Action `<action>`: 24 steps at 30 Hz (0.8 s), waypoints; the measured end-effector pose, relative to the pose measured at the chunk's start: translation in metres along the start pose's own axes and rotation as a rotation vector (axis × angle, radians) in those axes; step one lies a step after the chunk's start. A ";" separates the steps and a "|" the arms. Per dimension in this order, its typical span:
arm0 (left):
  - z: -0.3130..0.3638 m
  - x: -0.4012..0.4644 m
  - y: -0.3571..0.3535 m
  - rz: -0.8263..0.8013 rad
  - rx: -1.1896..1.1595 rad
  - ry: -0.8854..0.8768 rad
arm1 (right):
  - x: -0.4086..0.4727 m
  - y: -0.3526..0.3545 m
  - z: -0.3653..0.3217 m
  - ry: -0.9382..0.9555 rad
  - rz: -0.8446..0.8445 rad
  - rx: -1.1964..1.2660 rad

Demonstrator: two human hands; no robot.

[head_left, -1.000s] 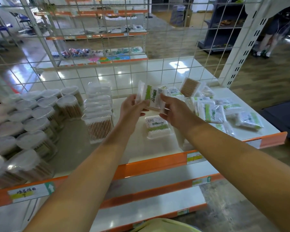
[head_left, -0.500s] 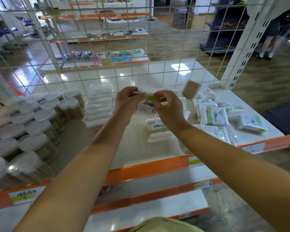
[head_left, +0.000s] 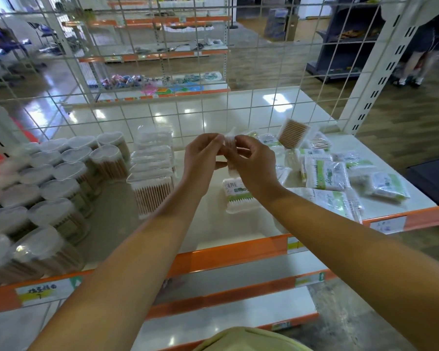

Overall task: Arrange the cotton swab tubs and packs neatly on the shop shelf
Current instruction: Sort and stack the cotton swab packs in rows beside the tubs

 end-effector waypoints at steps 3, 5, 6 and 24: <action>0.004 -0.001 -0.004 -0.020 0.025 -0.010 | 0.000 0.008 0.004 -0.036 0.049 0.017; 0.006 -0.002 -0.006 -0.036 0.041 -0.017 | 0.000 0.013 0.006 -0.064 0.070 0.029; 0.008 -0.002 -0.007 -0.042 0.062 -0.027 | 0.001 0.015 0.006 -0.071 0.078 0.029; 0.030 -0.049 0.095 0.303 0.323 -0.218 | -0.028 -0.038 0.016 -0.194 -0.047 0.308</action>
Point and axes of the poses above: each hand's wrist, its own x-axis towards the middle knuckle, its own y-axis out of the back of the hand, z = x × y, the point moved 10 cm from there along x, towards the middle knuckle, and after that the axes turned 13 degrees about -z, right-handed, at the moved point
